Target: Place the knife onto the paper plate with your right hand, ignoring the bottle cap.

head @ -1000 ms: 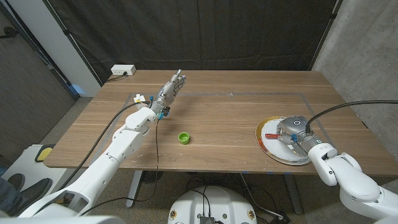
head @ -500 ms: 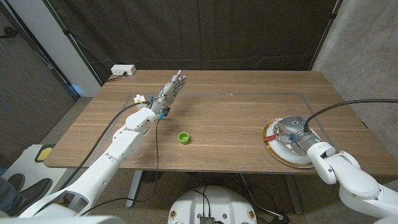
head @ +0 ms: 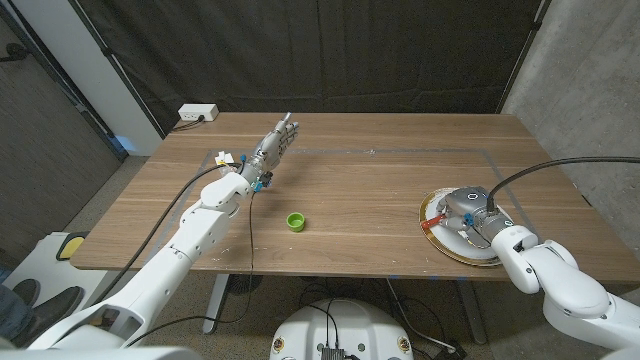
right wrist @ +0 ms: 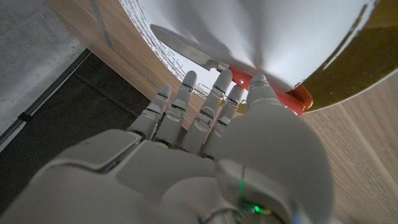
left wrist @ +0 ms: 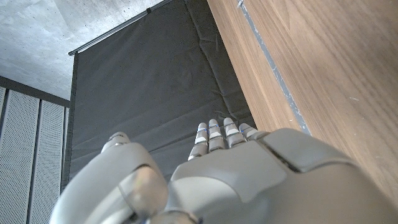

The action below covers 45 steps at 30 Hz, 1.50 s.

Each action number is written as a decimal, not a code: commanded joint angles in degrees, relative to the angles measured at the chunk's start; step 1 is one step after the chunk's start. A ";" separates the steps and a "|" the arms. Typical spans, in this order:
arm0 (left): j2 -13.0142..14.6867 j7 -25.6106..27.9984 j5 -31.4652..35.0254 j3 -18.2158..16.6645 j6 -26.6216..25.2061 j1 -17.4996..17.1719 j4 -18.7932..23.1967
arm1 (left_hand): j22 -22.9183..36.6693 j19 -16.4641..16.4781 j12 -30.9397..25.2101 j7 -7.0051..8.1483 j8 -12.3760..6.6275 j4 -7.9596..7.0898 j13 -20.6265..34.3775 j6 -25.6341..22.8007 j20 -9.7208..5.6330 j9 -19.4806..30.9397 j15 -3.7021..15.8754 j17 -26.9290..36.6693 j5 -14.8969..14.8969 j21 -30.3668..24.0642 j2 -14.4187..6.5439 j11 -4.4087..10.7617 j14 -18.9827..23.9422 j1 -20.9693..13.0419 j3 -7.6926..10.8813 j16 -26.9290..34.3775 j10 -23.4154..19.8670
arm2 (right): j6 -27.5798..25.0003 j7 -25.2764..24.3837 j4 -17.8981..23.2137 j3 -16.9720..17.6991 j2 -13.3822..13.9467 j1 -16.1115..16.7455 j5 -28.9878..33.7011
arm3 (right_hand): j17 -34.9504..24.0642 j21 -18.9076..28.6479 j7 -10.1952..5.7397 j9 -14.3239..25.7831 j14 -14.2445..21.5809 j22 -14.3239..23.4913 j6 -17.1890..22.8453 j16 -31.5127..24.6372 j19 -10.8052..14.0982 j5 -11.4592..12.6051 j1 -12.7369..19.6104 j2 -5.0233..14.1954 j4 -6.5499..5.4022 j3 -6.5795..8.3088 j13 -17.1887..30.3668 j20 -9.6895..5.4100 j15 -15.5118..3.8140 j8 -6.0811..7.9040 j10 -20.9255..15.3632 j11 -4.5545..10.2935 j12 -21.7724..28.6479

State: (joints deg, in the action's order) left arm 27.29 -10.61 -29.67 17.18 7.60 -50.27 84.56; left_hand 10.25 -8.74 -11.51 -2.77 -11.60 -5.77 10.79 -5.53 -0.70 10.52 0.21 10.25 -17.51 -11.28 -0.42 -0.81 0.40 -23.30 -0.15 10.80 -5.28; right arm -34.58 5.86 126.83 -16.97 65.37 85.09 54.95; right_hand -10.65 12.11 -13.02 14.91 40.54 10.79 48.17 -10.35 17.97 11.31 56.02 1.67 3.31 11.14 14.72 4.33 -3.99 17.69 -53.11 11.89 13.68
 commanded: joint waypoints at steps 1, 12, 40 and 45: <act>0.03 -0.90 -0.26 0.01 0.18 0.81 -1.17 | 0.35 -0.21 -0.10 0.12 -0.04 -0.09 0.09 -0.41 0.92 0.34 0.33 0.13 0.20 -0.37 -0.55 0.62 -0.23 -0.19 -0.53 -0.10 0.01 | -1.77 3.04 1.44 0.00 0.85 -0.35 0.78 | -0.13 0.13 0.13 -0.07 0.80 0.20 -0.14 -0.56 0.64 0.09 -0.90 -0.39 -0.21 -0.60 0.36 0.83 -6.20 -0.15 0.15 -0.13 0.10; -0.13 -1.44 -0.44 0.05 0.52 1.08 -1.91 | 0.36 -0.18 -0.15 0.25 -0.05 -0.10 0.10 -0.49 1.34 0.35 0.40 0.13 0.24 -0.41 -0.61 0.66 -0.24 -0.23 -0.65 -0.09 -0.11 | -2.86 3.68 3.51 2.49 2.43 1.51 0.19 | 0.02 0.45 0.16 -0.89 0.49 0.18 -1.12 -0.35 1.84 0.21 -3.51 -1.43 -0.96 -1.64 0.40 2.42 -5.09 -1.33 2.06 -0.20 -0.19; -0.40 -2.60 -0.92 -0.02 1.69 1.21 -2.66 | 0.38 -0.17 -0.16 0.04 -0.04 -0.12 0.10 -0.67 -0.26 0.36 0.05 0.13 0.39 -0.49 -0.83 0.47 -0.04 -0.35 -1.00 -0.02 -0.18 | -2.85 1.16 8.39 9.36 3.24 7.76 0.68 | 0.16 0.65 0.18 -2.27 0.65 0.15 -3.89 -0.28 3.67 1.07 -6.90 -2.98 -1.86 -3.16 -0.33 2.83 -4.84 -3.91 4.19 -1.54 -0.68; -0.37 -2.81 -0.89 0.19 1.38 1.35 -2.84 | 0.37 -0.19 -0.16 0.07 0.00 -0.12 0.10 -0.59 -0.29 0.36 0.06 0.13 0.40 -0.49 -0.84 0.45 -0.07 -0.36 -1.05 -0.04 -0.18 | -1.28 -0.15 8.71 12.02 1.72 9.07 -1.15 | 0.17 0.63 0.18 -2.35 0.55 0.15 -3.95 -0.25 3.72 1.27 -7.05 -3.07 -1.88 -3.24 -0.47 2.80 -4.89 -4.05 4.74 -1.37 -0.90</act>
State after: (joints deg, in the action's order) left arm 26.96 -12.92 -30.56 17.07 9.11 -49.32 82.06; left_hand 10.55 -8.82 -11.51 -2.56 -11.60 -5.77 10.79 -5.74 -0.62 10.80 0.21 10.25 -17.11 -11.28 -1.45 -0.20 0.40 -23.16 -1.10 10.80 -5.28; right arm -37.98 8.19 134.18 -9.44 68.75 91.31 55.73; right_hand -10.40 12.56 -12.70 12.50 41.26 10.79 44.39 -10.62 21.27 12.30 49.42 -1.32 1.50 8.06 14.14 7.15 -4.29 13.93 -48.93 10.56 12.81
